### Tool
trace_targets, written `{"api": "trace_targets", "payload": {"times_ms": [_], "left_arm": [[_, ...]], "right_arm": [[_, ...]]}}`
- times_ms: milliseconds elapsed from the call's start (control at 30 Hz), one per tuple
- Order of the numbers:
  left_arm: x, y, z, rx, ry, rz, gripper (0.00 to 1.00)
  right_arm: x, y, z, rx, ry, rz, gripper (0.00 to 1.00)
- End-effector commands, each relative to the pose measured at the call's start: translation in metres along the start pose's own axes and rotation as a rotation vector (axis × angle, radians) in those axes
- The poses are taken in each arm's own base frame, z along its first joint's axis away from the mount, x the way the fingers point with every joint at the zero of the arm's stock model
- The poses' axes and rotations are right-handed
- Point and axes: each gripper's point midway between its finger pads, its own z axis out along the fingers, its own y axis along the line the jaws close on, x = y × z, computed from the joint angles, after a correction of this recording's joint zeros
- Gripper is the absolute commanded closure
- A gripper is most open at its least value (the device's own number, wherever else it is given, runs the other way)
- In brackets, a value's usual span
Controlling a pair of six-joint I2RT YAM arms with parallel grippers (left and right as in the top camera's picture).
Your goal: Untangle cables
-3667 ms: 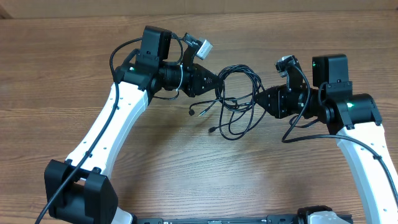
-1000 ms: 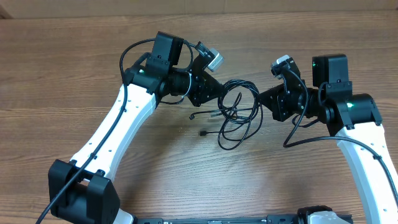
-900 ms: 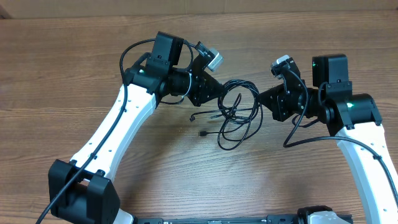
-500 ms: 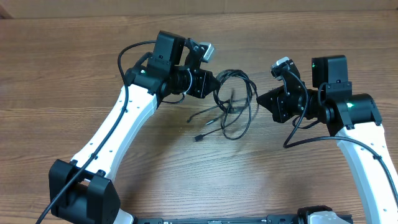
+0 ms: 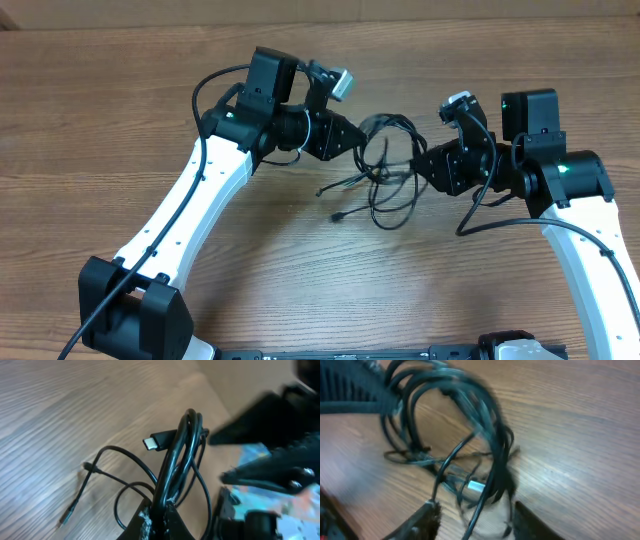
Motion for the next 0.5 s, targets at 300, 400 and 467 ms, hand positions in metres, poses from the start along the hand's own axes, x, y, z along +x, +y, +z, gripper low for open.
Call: {"api": "trace_targets", "payload": {"times_ms": [300,400,467], "left_arm": [[-0.004,-0.028,-0.01,0.096,-0.012,0.137,0.96],[-0.004,-0.028,-0.01,0.096,-0.012,0.137,0.96],[-0.004,-0.028,-0.01,0.096,-0.012,0.137,0.96]], "right_arm": [[-0.025,0.002,-0.01,0.024,-0.096,-0.141,0.53],[-0.026,0.002,-0.011,0.025,-0.1,-0.143,0.72],[-0.026,0.002,-0.011,0.024,-0.099,-0.143,0.81]]}}
